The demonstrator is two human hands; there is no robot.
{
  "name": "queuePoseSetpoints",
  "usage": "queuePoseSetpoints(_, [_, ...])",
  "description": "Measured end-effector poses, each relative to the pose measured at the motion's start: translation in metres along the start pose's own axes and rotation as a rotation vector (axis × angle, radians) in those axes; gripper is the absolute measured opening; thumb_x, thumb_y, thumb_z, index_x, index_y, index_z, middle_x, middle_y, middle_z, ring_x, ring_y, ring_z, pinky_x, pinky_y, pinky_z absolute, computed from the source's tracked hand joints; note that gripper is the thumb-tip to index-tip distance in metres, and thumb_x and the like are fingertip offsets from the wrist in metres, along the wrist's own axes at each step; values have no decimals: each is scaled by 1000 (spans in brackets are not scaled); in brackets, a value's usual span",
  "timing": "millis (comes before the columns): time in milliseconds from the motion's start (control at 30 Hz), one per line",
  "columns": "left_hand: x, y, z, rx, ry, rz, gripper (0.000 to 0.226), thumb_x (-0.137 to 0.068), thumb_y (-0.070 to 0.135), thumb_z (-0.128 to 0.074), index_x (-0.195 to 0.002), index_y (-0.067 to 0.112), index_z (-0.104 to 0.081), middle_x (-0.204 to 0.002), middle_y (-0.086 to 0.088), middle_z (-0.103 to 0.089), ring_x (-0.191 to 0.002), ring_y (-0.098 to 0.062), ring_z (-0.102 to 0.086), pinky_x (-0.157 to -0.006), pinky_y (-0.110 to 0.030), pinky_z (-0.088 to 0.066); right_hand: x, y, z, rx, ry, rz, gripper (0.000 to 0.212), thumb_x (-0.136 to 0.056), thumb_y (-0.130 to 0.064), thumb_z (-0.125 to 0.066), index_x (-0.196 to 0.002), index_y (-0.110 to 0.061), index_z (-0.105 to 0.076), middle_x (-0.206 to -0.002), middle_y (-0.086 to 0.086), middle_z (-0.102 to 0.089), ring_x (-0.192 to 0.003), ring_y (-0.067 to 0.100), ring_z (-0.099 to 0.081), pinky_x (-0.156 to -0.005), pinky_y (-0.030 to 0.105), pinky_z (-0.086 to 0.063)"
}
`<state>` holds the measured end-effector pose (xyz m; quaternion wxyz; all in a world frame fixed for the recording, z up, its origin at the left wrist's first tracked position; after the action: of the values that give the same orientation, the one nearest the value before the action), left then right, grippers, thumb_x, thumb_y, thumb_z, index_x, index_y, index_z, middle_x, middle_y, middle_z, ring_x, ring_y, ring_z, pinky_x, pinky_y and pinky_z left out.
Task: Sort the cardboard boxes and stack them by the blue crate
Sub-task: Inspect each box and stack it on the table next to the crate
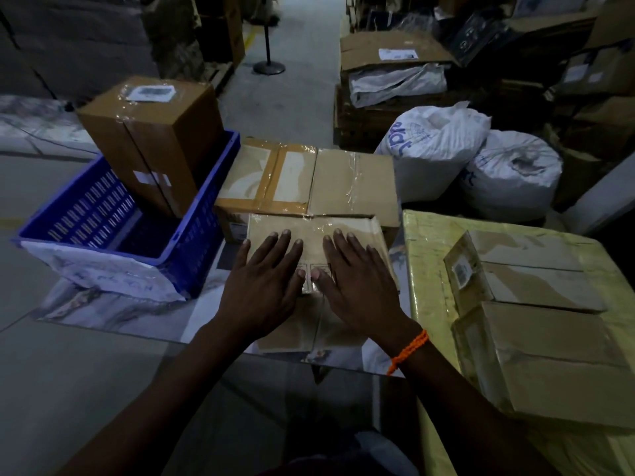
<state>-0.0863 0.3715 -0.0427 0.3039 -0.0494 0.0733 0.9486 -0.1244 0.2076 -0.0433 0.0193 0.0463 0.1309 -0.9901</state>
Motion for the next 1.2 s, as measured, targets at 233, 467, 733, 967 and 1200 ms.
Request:
queuePoseSetpoints(233, [27, -3, 14, 34, 66, -217, 61, -106, 60, -20, -154, 27, -40, -164, 0, -29, -155, -19, -19, -123, -54, -17, 30, 12, 21, -82, 140, 228, 64, -100, -57, -44, -147, -16, -55, -155, 5, -52, -146, 21, -44, -120, 44, -30])
queuePoseSetpoints(467, [37, -4, 7, 95, 104, -237, 54, -107, 51, -24, -152, 27, -43, -161, -1, -37, -152, -21, -28, -121, -54, -21, 54, 29, 3, -6, 222, 216, 58, -101, -52, -47, -151, -23, -47, -159, -3, -42, -151, 9, -25, -125, 43, -14])
queuePoseSetpoints(733, [37, -12, 13, 596, 192, -63, 44, -102, 53, -45, -136, 30, -61, -158, 3, -44, -149, -13, -35, -119, -49, -36, 52, 33, 21, -344, 271, 71, 47, -97, -46, -62, -137, -21, -65, -152, -1, -53, -138, 10, -45, -111, 40, -43])
queuePoseSetpoints(967, [6, -53, 7, 1184, 109, 538, 44, -100, 39, -61, -141, 26, -52, -133, 2, -62, -123, -21, -61, -97, -41, -53, -1, 77, 27, -860, 41, -438, 59, -91, -42, -76, -143, -25, -54, -130, -4, -65, -116, 14, -64, -98, 38, -56])
queuePoseSetpoints(1200, [43, -55, 18, 1414, 40, 669, 34, -95, 17, -66, -129, 20, -60, -116, -5, -72, -105, -25, -71, -79, -38, -59, 14, 54, 12, -1223, -23, -434, 48, -90, -20, -79, -133, -23, -59, -121, 1, -74, -112, 19, -71, -94, 39, -60])
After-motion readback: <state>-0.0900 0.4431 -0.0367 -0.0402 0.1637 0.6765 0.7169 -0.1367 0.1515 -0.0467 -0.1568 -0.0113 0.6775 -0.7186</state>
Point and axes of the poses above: each hand's wrist, its own x-axis away from the middle knuckle, its own z-axis out of the back of the hand, y = z × x, the point moved 6 cm from there along -x, towards the middle knuckle
